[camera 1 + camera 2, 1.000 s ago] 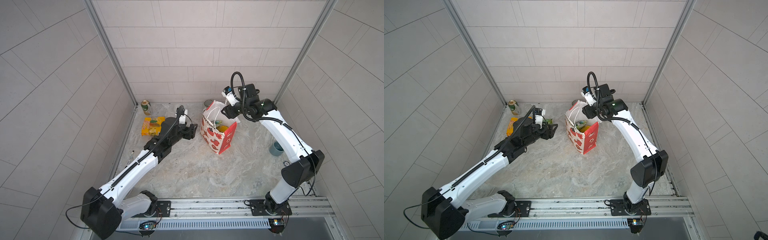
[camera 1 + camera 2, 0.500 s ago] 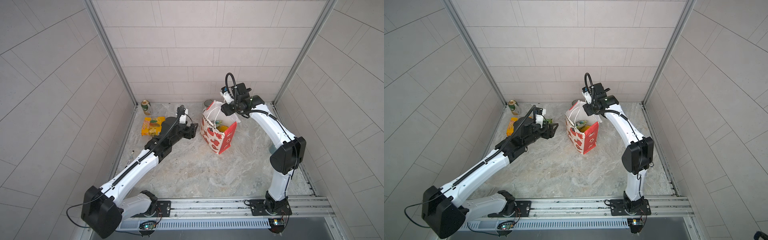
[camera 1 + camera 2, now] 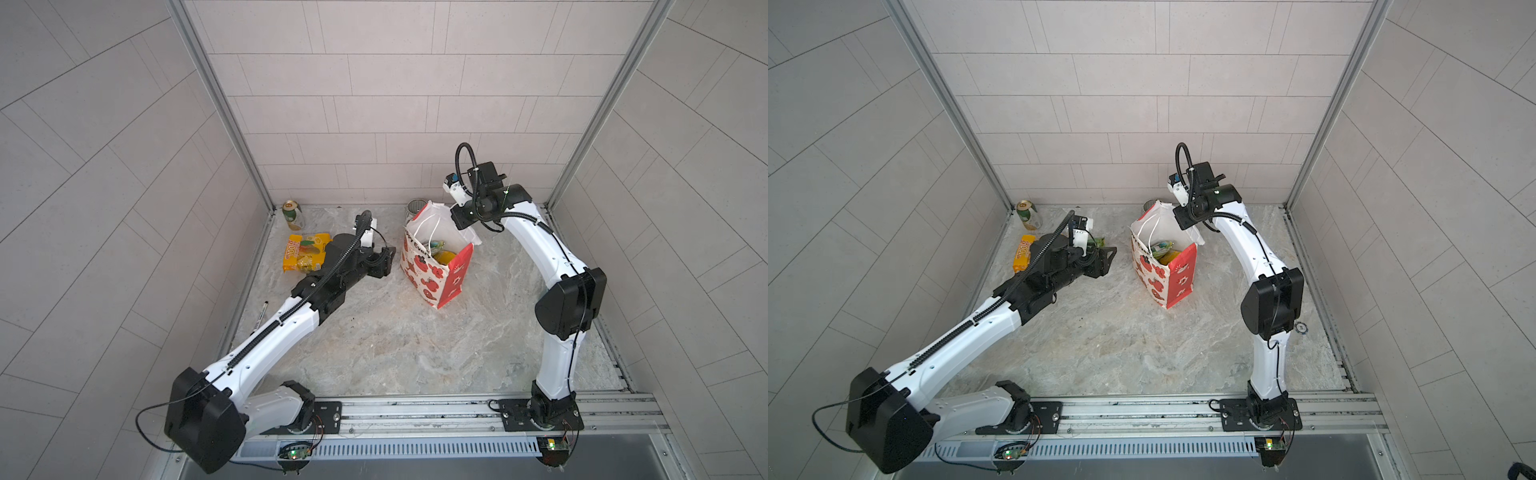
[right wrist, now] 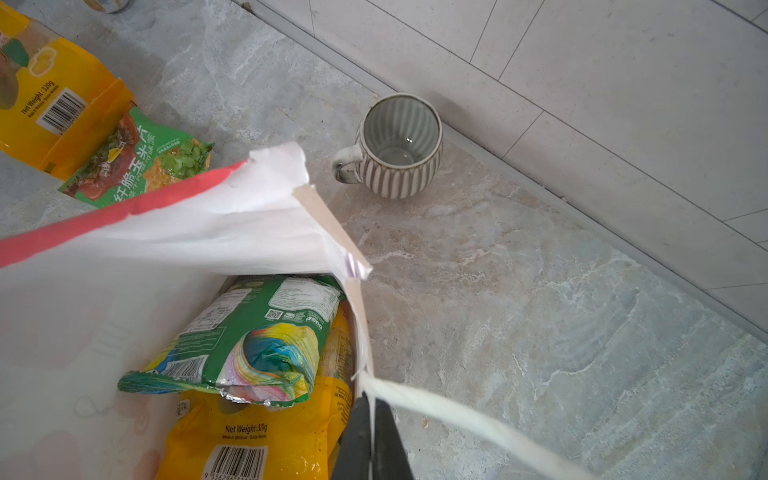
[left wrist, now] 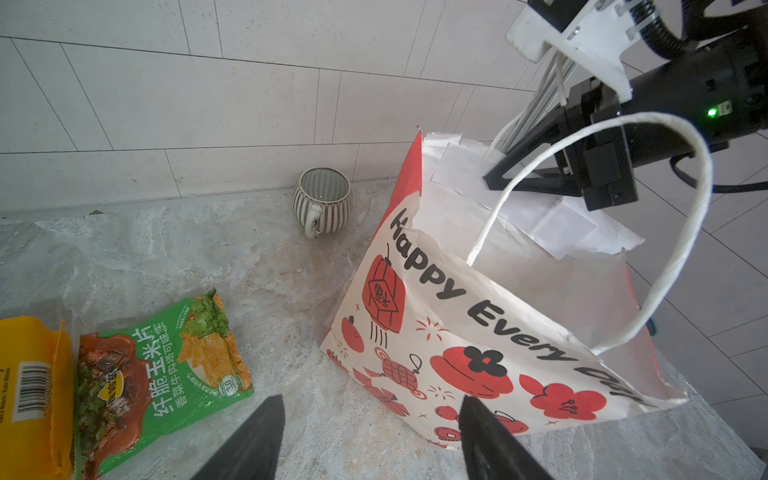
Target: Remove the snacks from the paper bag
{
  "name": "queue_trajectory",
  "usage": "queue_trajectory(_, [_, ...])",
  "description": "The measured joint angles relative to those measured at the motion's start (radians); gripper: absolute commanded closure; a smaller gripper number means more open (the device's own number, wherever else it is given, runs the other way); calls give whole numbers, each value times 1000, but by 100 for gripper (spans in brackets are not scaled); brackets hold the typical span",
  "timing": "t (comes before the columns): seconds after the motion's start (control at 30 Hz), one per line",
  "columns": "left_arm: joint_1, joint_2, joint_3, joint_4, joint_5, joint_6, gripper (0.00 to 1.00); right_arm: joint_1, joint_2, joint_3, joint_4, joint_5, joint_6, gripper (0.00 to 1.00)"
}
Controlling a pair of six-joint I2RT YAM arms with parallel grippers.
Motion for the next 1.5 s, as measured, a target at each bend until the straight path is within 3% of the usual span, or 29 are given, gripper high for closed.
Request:
queue_trajectory(0.27, [0,2,0,2,-22,4,29,-43,86,127,-60,5,-16,100])
queue_trajectory(0.53, [0,2,0,3,-38,8,30,-90,215,382,-151,32,-54,100])
queue_trajectory(0.77, [0,2,0,3,-45,11,30,-105,220,471,-151,37,-108,100])
queue_trajectory(0.97, [0,-1,-2,3,-51,11,30,-64,219,471,-156,34,-220,100])
queue_trajectory(1.17, [0,-25,-26,5,-66,11,30,60,211,454,-159,46,-303,100])
queue_trajectory(1.37, [0,-76,-43,-4,-90,11,30,164,138,311,-109,73,-286,100])
queue_trajectory(1.5, [0,-121,-63,-6,-106,16,30,186,38,119,-5,42,-201,100])
